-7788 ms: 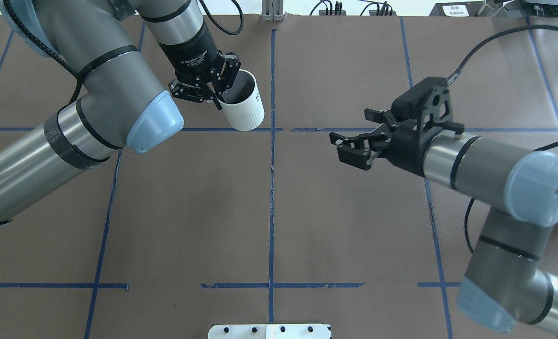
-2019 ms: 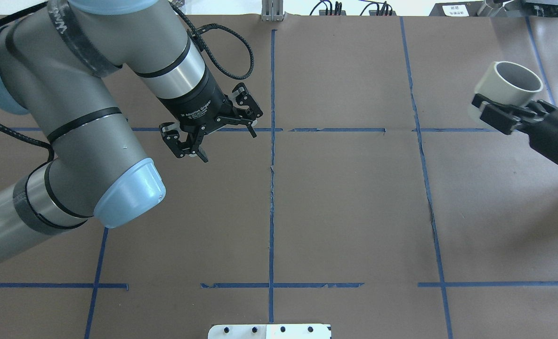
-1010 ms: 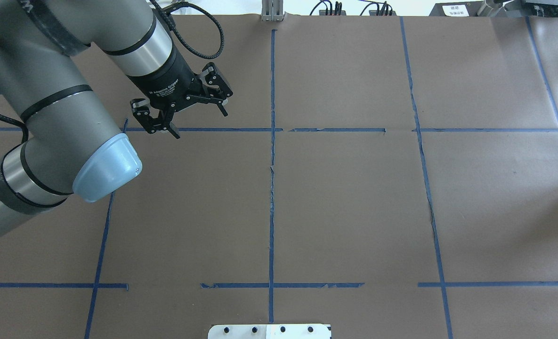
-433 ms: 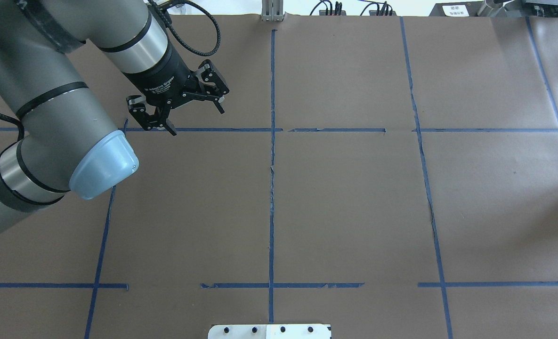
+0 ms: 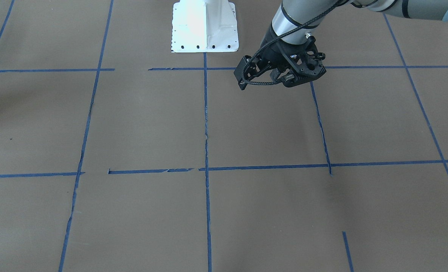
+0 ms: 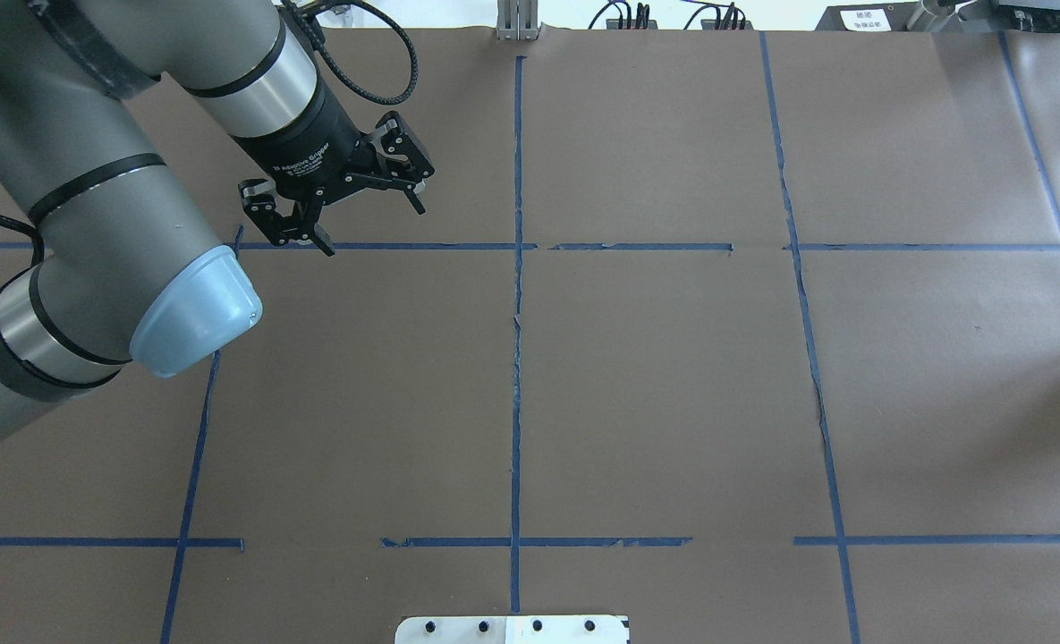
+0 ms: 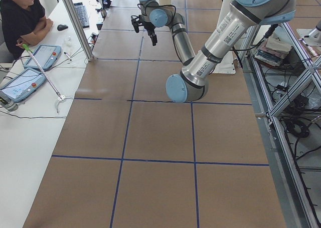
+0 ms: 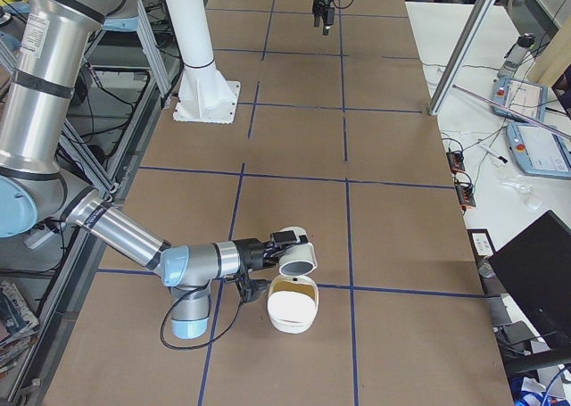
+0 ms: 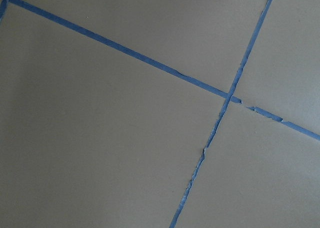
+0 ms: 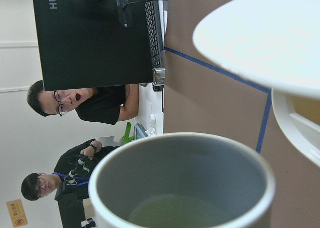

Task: Left arm hands cup to right arm to dump lemon

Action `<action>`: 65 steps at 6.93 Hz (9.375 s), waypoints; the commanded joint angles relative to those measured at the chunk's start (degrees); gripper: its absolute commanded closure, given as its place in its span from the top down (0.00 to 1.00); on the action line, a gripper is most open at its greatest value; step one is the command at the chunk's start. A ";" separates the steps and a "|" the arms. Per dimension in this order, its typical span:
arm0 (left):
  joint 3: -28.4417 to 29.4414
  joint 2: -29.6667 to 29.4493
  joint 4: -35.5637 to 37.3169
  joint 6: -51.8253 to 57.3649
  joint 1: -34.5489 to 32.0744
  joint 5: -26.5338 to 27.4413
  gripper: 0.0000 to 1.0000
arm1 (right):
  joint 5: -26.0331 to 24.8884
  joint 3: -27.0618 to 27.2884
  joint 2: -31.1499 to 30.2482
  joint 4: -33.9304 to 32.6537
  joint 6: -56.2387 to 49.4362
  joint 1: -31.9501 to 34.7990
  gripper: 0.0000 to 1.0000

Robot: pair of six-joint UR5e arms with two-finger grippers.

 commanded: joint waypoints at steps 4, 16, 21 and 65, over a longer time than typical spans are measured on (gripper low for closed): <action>-0.12 0.00 0.09 0.00 -0.36 0.09 1.00 | -6.42 -3.80 1.74 6.39 36.28 0.47 0.21; -0.39 0.00 0.09 0.00 -0.80 0.09 1.00 | -9.59 20.49 3.85 -20.69 17.32 -10.05 0.13; -0.39 -0.35 -0.09 0.00 -1.41 0.00 1.00 | -30.28 38.52 15.24 -56.79 -28.80 -35.42 0.21; 6.54 45.53 -25.75 29.66 -14.60 -4.22 0.02 | -0.64 48.48 24.86 -103.12 -99.19 -25.81 1.00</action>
